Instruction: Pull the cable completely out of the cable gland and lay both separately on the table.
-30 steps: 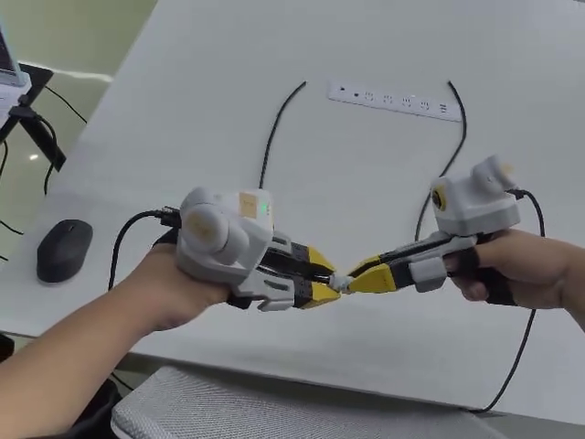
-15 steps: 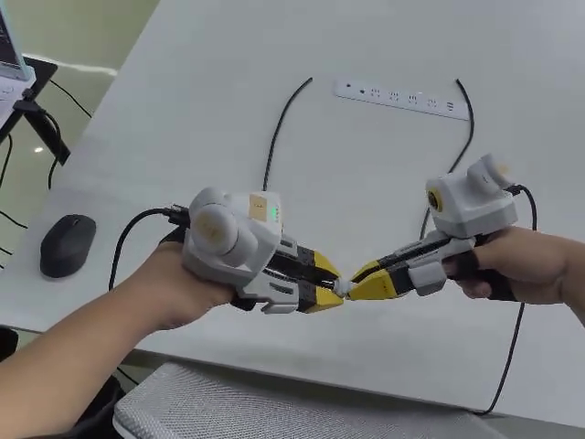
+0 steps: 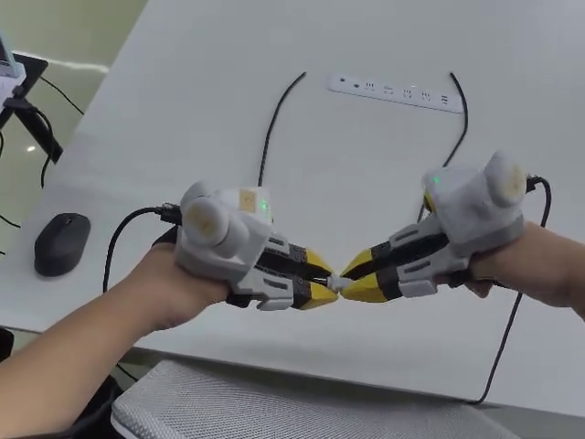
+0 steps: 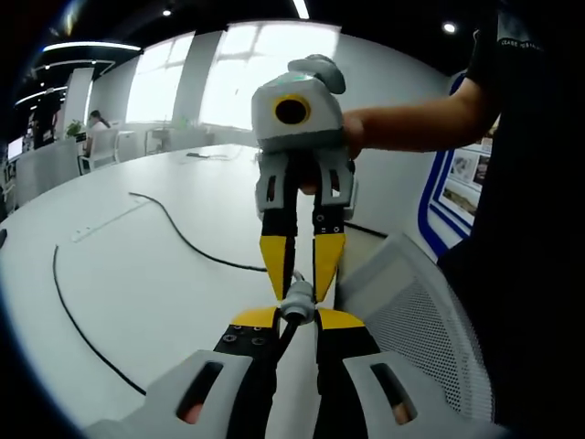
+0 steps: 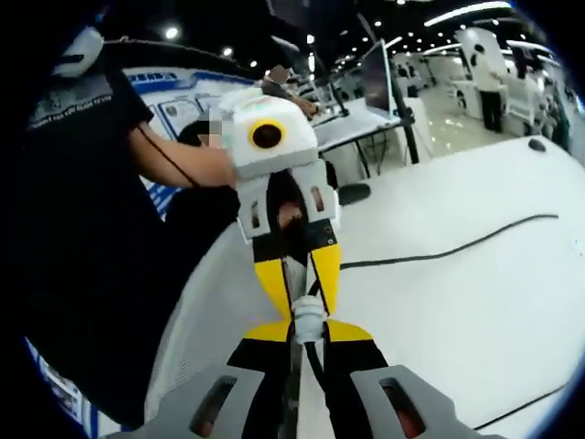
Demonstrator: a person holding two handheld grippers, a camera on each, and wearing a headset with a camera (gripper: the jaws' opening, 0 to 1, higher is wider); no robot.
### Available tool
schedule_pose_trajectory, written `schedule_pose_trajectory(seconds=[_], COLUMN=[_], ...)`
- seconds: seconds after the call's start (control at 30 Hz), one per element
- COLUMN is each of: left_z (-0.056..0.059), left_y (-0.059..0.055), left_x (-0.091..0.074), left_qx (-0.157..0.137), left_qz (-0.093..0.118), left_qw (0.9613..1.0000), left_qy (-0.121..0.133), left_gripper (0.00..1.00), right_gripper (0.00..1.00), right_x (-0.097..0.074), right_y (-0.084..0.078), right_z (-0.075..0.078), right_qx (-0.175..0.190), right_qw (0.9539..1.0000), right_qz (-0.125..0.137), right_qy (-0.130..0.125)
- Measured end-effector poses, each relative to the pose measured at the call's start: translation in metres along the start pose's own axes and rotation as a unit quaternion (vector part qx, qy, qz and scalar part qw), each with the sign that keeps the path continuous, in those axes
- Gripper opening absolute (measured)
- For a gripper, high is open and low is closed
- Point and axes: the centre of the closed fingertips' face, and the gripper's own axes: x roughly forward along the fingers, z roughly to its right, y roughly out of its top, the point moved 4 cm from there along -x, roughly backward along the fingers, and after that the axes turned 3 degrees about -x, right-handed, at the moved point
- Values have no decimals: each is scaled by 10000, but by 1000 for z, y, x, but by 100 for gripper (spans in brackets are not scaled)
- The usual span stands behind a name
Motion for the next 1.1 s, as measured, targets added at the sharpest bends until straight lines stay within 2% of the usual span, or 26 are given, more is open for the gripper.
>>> schedule_pose_trajectory(seconds=[0.07, 0.1, 0.13, 0.23, 0.3, 0.33, 0.53, 0.67, 0.7, 0.87, 0.97, 1.03, 1.07, 1.1], left_z=[1, 1, 1, -1, 0, 1, 4, 4, 5, 5, 4, 3, 3, 3], left_y=[-2, -3, -3, -2, 0, 0, 3, 3, 3, 3, 4, 4, 4, 4], left_x=[0, -1, -1, -4, -5, -5, -4, -4, -4, -4, -6, -8, -8, -9], left_qx=[-119, -140, -187, -451, -473, -481, -483, -453, -441, -431, -280, -206, -194, -179], left_qz=[9, 25, 36, 137, 179, 186, 211, 238, 227, 207, 189, 171, 166, 163], left_qw=[9999, 9999, 9998, 9989, 9987, 9987, 9986, 9987, 9988, 9989, 9994, 9995, 9995, 9996], left_qy=[-20, -1, 5, 23, 37, 34, 14, 40, 35, 20, 108, 156, 164, 170], left_gripper=[14, 14, 14, 15, 15, 15, 15, 15, 15, 15, 15, 15, 15, 15], right_gripper=[7, 7, 7, 7, 7, 7, 8, 8, 8, 9, 13, 15, 16, 16], right_x=[2, 3, 3, 4, 3, 3, 1, 0, 0, 1, -1, -4, -6, -8], right_y=[0, 0, 0, 0, 2, 2, 1, 1, 1, -1, 1, 1, 0, 0], right_z=[-5, -4, -5, -6, -7, -9, -14, -11, -11, -10, -10, -8, -9, -9], right_qx=[-423, -662, -744, -1391, -1628, -1809, -1985, -1863, -1711, -1654, -1301, -1160, -830, -633], right_qw=[9986, 9964, 9952, 9836, 9766, 9713, 9627, 9638, 9673, 9684, 9762, 9785, 9843, 9868], right_qz=[-170, -230, -262, -366, -418, -453, -534, -518, -490, -540, -326, -277, -183, -128], right_qy=[-281, -475, -580, -1093, -1344, -1476, -1758, -1838, -1808, -1788, -1707, -1685, -1550, -1487])
